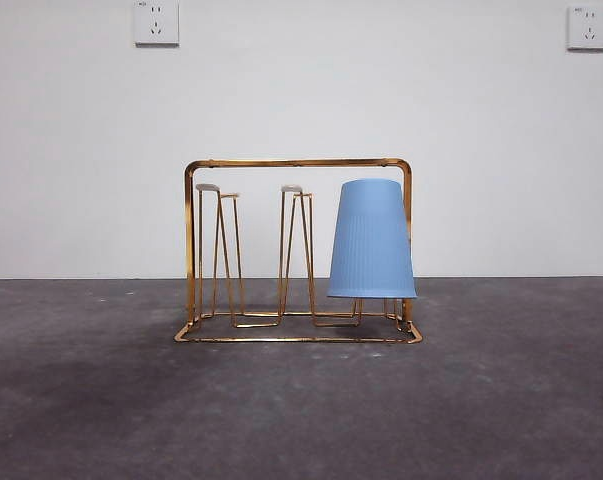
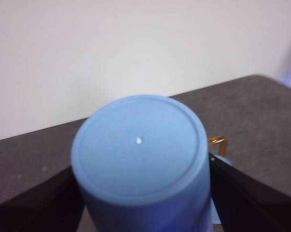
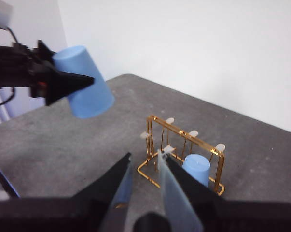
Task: Pick up cup 1,put cup 1 in the cup rack,pick up cup 2,put cup 2 in the cup rack
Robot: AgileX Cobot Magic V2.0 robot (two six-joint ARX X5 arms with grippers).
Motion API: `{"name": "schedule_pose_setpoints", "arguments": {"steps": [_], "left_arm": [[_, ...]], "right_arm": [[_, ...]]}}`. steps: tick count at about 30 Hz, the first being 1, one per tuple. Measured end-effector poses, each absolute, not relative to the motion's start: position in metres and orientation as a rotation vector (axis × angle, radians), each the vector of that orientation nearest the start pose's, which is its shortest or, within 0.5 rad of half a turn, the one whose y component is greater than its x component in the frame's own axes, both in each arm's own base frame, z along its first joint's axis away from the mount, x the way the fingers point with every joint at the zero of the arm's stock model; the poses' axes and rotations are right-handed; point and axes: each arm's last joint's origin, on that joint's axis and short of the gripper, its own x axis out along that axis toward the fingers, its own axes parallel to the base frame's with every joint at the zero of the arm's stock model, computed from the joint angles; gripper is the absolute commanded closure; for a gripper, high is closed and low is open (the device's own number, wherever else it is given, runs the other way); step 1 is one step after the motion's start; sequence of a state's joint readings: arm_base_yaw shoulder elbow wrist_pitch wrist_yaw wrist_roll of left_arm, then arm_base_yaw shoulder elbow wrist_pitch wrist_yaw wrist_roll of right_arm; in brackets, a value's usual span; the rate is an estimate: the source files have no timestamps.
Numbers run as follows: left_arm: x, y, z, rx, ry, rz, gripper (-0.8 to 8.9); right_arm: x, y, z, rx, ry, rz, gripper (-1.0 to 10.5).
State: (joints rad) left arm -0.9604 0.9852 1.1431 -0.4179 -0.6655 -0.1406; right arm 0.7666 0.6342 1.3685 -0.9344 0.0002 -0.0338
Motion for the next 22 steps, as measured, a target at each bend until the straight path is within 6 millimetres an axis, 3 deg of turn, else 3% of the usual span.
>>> {"name": "schedule_pose_setpoints", "arguments": {"steps": [8, 16, 22], "left_arm": [[0.175, -0.162, 0.373, 0.034, 0.243, -0.287, 8.22], [0.218, -0.156, 0.354, 0.019, 0.296, -0.274, 8.22], [0.239, -0.162, 0.337, 0.024, 0.337, -0.290, 8.22]], "right_arm": [[0.031, 0.029, 0.444, -0.120, 0.239, 0.759, 8.5], [0.030, 0.028, 0.438, -0.138, 0.297, 0.728, 8.5], [0.030, 0.027, 0.438, -0.134, 0.303, 0.715, 8.5]]}}
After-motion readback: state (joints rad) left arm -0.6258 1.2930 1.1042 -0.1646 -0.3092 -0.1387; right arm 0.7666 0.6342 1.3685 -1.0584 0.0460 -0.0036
